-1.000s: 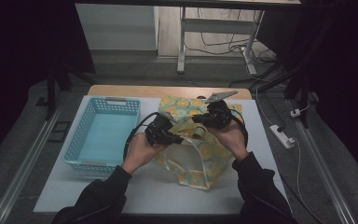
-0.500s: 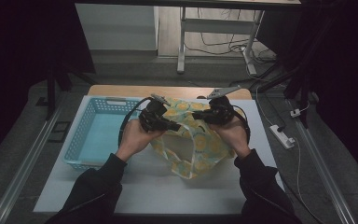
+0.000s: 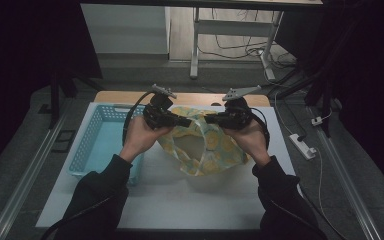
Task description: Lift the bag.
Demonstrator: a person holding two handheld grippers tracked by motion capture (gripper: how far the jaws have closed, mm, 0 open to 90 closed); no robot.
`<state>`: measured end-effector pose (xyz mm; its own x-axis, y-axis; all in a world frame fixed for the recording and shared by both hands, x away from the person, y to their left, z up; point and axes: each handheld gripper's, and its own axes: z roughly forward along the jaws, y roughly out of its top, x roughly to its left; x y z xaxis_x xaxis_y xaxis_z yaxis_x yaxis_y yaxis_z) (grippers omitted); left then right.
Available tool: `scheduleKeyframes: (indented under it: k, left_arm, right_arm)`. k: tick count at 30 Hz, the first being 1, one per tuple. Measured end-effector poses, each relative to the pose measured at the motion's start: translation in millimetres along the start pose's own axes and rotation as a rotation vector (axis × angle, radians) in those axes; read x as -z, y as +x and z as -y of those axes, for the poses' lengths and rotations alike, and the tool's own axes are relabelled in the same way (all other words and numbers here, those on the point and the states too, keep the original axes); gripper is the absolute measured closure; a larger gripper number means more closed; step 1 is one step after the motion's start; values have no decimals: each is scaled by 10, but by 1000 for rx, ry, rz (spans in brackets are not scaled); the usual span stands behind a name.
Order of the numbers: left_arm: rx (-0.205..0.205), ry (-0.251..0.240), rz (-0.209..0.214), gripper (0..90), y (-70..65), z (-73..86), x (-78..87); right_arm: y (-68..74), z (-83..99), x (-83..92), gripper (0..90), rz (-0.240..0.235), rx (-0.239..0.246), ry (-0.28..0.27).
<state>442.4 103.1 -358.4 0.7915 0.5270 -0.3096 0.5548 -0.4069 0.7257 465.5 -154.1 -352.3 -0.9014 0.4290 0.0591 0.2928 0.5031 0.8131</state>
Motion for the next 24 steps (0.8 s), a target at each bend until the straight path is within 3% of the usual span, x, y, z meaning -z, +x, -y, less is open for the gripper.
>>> scheduleKeyframes:
  k: [8,24]
  left_arm:
    - [-13,-23,-8,890,-11,-126,122]
    - [-44,-96,-29,890,-68,-407,409]
  right_arm:
    - [43,-91,47,900,-9,14,-15]
    - [117,-426,226,900,17,57,-51]
